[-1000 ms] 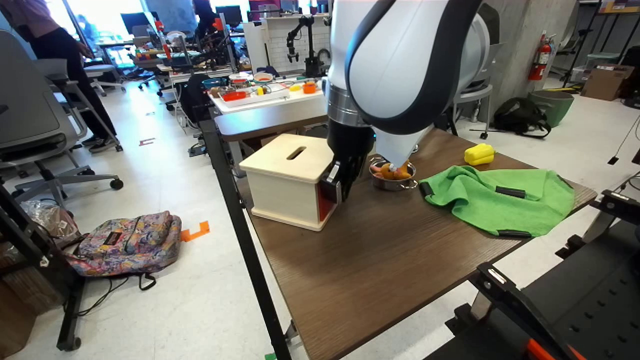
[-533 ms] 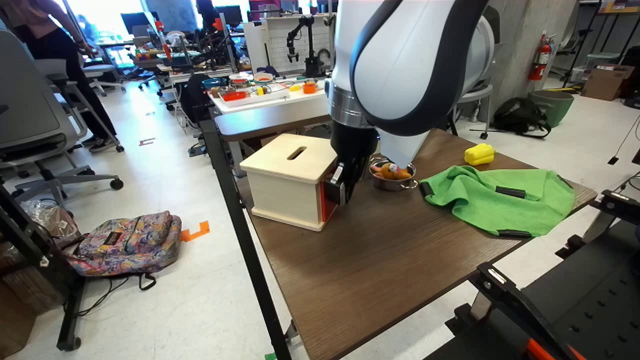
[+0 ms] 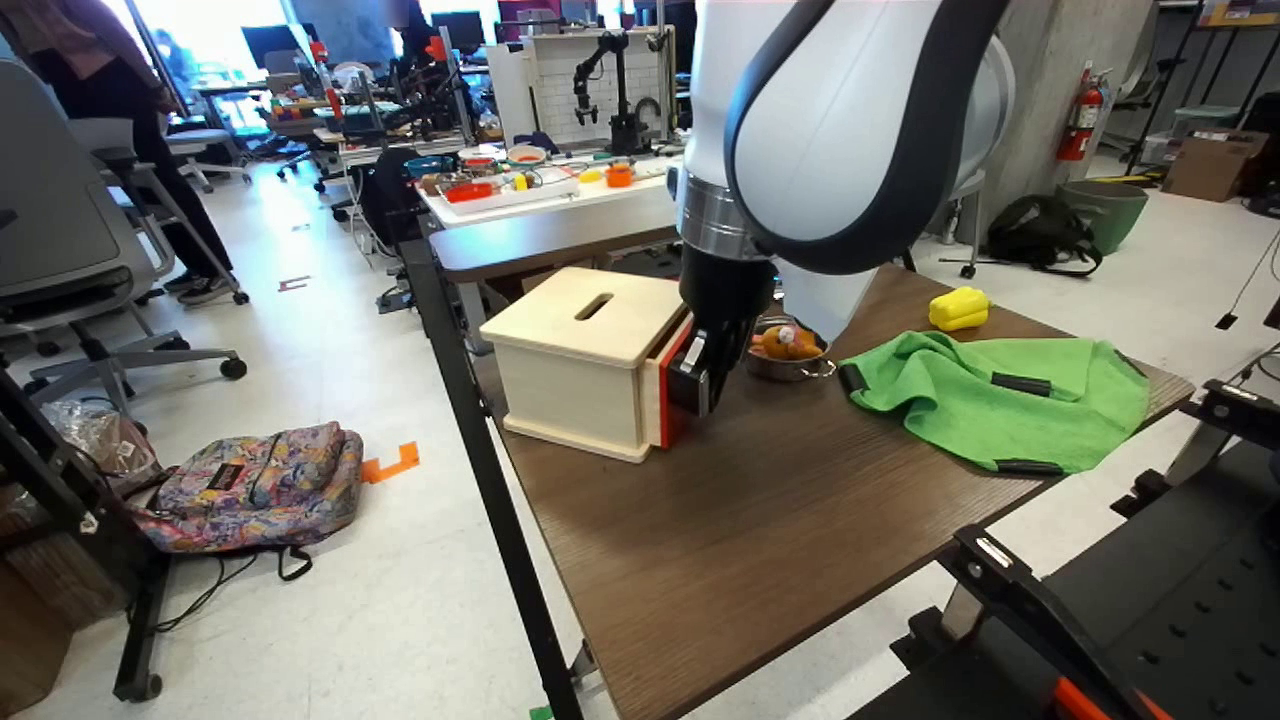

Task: Open the drawer on the table

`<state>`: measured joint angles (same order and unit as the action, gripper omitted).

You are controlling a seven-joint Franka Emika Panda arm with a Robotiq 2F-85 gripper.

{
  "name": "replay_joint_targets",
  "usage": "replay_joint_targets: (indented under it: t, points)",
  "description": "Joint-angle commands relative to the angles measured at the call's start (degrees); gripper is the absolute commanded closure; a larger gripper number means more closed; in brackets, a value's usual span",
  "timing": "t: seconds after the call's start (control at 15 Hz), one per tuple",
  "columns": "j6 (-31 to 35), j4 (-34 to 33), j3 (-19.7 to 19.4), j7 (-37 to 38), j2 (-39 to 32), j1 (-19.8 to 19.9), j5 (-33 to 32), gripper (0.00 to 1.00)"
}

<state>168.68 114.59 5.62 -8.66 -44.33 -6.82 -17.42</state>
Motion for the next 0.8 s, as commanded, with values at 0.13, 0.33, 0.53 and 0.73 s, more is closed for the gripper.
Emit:
replay_joint_targets:
  t: [0.13,0.33,0.53,0.73]
  points:
    - [1.13,4.29,-0.65,-1.99,3.30,2.58,1.44,0.97]
    - [1.50,5.92,-0.81,-1.95,4.27,2.99,1.40,0.97]
    - [1.57,7.20,-0.85,-2.06,5.03,3.59,1.42,0.97]
    - [1.32,7.87,-0.91,-2.07,5.38,3.99,1.50,0.97]
